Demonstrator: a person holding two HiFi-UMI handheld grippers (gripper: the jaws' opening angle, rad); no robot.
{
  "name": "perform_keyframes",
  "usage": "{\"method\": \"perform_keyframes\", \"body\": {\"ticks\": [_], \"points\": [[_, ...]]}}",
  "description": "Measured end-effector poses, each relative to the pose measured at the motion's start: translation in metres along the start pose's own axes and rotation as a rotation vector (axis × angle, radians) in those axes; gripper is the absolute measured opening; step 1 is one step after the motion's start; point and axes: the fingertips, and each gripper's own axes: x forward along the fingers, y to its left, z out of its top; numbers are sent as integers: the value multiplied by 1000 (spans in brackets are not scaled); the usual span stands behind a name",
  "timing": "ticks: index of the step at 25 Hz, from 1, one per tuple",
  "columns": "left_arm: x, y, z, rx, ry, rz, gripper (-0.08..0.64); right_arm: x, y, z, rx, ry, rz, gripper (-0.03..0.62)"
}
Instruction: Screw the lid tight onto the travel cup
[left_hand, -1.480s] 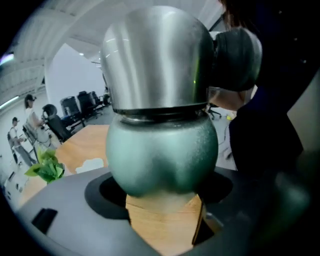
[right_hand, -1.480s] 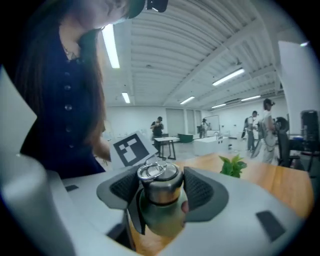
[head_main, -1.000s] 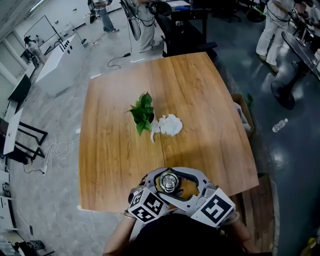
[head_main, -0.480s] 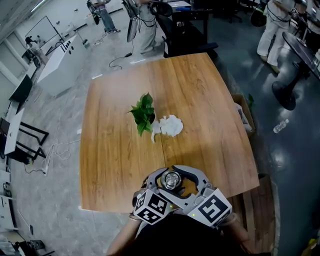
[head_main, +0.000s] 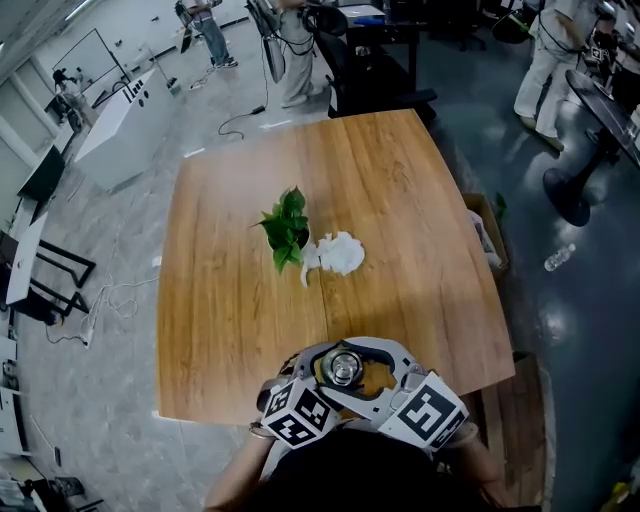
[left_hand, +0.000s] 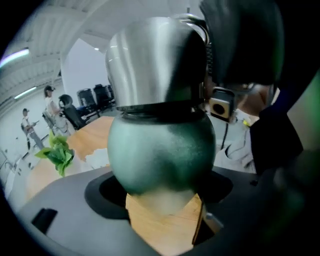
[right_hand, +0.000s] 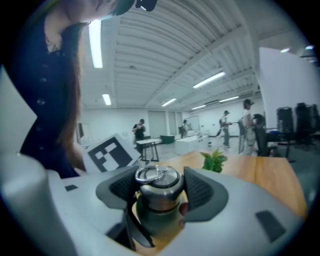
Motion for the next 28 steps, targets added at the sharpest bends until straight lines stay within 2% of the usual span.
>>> {"method": "perform_keyframes", "body": {"ticks": [2, 4, 6, 9, 11, 13, 16, 17, 18, 20, 22, 24, 26, 28], "points": [[1, 10, 4, -68, -13, 74, 391, 3, -10, 5, 48, -47, -105, 273], [1, 11, 6, -81, -29, 79, 391, 1, -10, 5, 85, -57, -85, 273], [-1, 4, 7, -37, -50, 16, 391, -3, -3, 6, 86, -43, 5, 290], [-8, -14, 9, 71, -69, -133, 391, -11, 11, 8, 8, -18, 145, 295], [-9, -21, 10, 107, -64, -187, 391, -14, 15, 9, -54, -11, 177, 293], [-7, -19, 12, 67, -65, -168, 392, -12, 10, 11, -91, -23, 102, 288], [-2, -2, 16, -65, -71, -46, 391, -5, -5, 16, -94, -66, -94, 287], [-1, 3, 16, -96, -71, -12, 391, -3, -8, 18, -80, -89, -131, 287], [0, 4, 16, -110, -73, 2, 391, -2, -8, 20, -62, -111, -133, 288], [-1, -1, 14, -86, -87, -40, 391, -2, -2, 21, -27, -131, -46, 288], [-7, -13, 14, -14, -108, -138, 391, -6, 8, 17, 2, -107, 79, 290], [-12, -24, 14, 59, -116, -216, 391, -11, 15, 11, -3, -72, 163, 288], [-12, -23, 13, 77, -106, -218, 391, -12, 14, 10, -14, -80, 168, 288], [-8, -11, 13, 23, -97, -148, 391, -10, 5, 11, -15, -101, 83, 275]]}}
